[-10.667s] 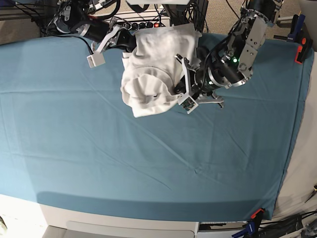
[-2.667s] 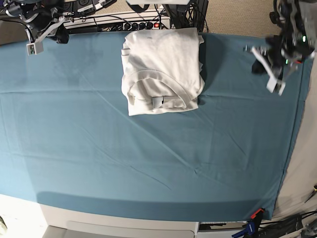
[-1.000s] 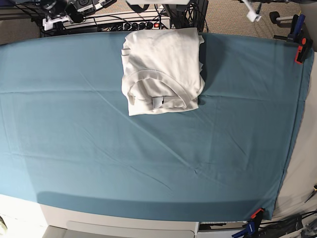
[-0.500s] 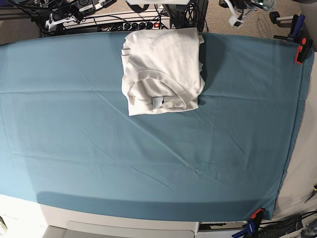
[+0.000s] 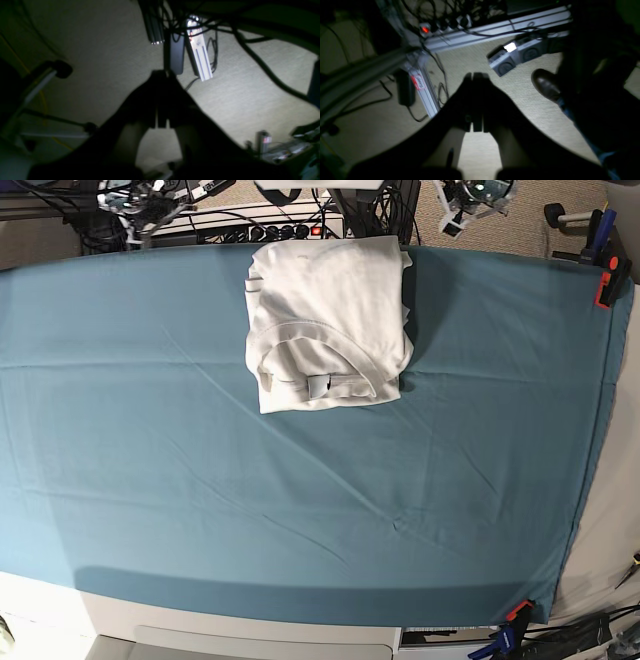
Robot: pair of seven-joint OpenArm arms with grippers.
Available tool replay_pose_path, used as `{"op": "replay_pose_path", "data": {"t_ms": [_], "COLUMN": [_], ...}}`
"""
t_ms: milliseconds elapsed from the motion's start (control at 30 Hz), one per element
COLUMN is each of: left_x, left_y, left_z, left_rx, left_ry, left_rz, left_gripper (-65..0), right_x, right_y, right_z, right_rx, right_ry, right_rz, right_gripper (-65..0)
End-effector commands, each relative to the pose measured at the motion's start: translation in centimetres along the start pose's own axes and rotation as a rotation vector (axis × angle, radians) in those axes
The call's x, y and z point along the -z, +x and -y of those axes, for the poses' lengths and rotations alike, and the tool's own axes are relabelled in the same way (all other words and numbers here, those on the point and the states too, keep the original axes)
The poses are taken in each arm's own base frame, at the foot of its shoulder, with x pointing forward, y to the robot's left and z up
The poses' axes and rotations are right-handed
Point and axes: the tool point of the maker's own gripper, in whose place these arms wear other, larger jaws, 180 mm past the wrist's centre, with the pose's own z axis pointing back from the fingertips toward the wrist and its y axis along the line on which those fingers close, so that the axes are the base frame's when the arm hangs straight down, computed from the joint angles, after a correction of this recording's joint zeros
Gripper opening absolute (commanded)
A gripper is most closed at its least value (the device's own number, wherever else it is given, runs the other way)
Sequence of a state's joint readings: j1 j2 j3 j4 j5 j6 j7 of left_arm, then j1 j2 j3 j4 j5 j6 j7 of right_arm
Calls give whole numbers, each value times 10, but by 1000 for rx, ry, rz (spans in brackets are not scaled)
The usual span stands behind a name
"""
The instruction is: Fold the T-shirt properly
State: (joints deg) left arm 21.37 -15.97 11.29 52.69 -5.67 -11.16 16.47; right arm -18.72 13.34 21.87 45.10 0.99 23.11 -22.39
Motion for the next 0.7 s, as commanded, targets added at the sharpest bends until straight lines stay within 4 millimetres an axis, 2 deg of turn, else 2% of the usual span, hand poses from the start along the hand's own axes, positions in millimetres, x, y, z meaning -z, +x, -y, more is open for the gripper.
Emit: {"op": "replay_pose_path", "data": {"t_ms": [0,167,300,433,533,667], "left_x": [3,22,30,35,38,43], "left_y": [1,6,9,15,18,18], "left_z": [1,3,1,2,9,24], "left_rx": [-13,-65,-84,-95,-103,-119], "left_ry": [-6,-12,-10,-12,-22,-43], "left_rz": [13,35,39,33,33,43], "left_gripper": [-650,-650,-650,-650,-650,-650], "right_x": [0,10,17,29,40,50], "right_y": [3,2,-2,-13,-22,-23], "right_z": [2,-42,-84,-116,-128,-131], "right_rx": [-26,-58,-98,-126,-117,-90], "right_ry": [-16,37,114,177,168,127], "right_rz": [7,36,50,22,-9,-19], "right_gripper": [-650,-650,-650,-650,-650,-650]}}
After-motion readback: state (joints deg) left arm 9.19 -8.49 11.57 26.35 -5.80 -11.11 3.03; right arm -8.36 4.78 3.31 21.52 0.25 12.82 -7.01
